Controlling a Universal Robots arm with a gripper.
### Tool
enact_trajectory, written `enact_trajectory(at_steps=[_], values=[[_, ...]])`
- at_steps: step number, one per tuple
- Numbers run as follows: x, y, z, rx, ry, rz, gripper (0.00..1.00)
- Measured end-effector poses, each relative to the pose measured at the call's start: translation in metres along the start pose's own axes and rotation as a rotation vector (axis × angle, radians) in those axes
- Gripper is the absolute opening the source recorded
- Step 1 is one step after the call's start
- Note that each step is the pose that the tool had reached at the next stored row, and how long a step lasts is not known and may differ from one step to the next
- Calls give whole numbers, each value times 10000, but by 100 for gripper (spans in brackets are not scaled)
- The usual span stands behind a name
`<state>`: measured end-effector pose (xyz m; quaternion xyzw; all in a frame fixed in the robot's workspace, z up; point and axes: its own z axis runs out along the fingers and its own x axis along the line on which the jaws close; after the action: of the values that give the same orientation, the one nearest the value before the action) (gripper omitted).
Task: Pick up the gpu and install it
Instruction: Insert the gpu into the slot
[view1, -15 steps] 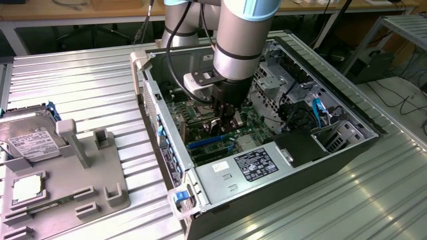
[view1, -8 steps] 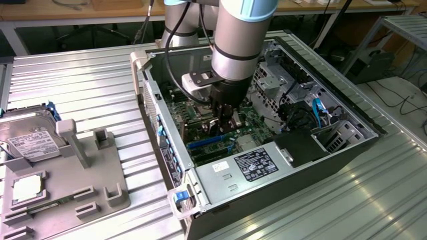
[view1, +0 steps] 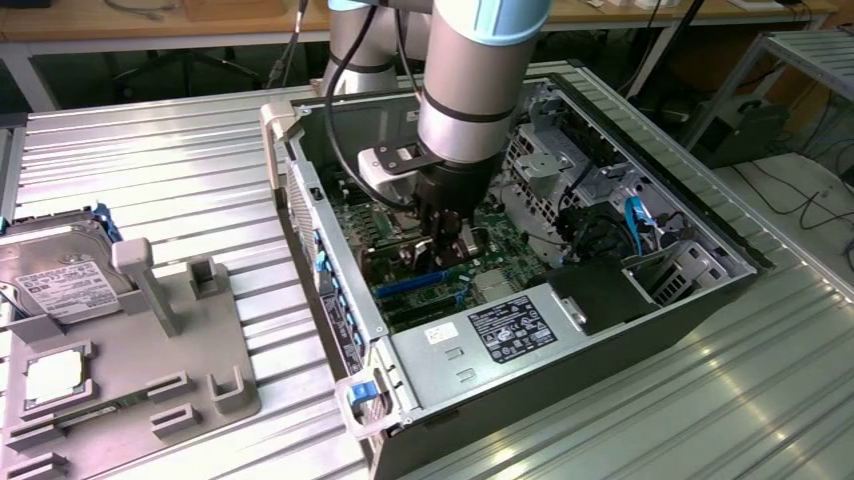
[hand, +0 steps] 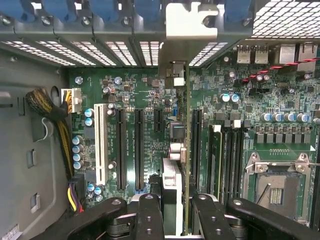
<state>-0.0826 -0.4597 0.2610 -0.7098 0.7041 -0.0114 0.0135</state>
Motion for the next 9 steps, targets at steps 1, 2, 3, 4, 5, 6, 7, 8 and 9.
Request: enact_trajectory(at_steps=[1,2,3,4,5,6,7,8,9], values=[[0,0,2,-28,0,0,28],[0,1,5,-40,0,2,28],[0,2,8,-45,1,3,28],[-1,2,12,-48,-1,1,28],[-7,3,15,-54,0,0,28],[-19,5,19,-62,-1,0,28],[-23,8,21,-64,-2,1,28],[-26,12,22,-65,-3,0,28],[-26,21,23,-66,-2,0,28]])
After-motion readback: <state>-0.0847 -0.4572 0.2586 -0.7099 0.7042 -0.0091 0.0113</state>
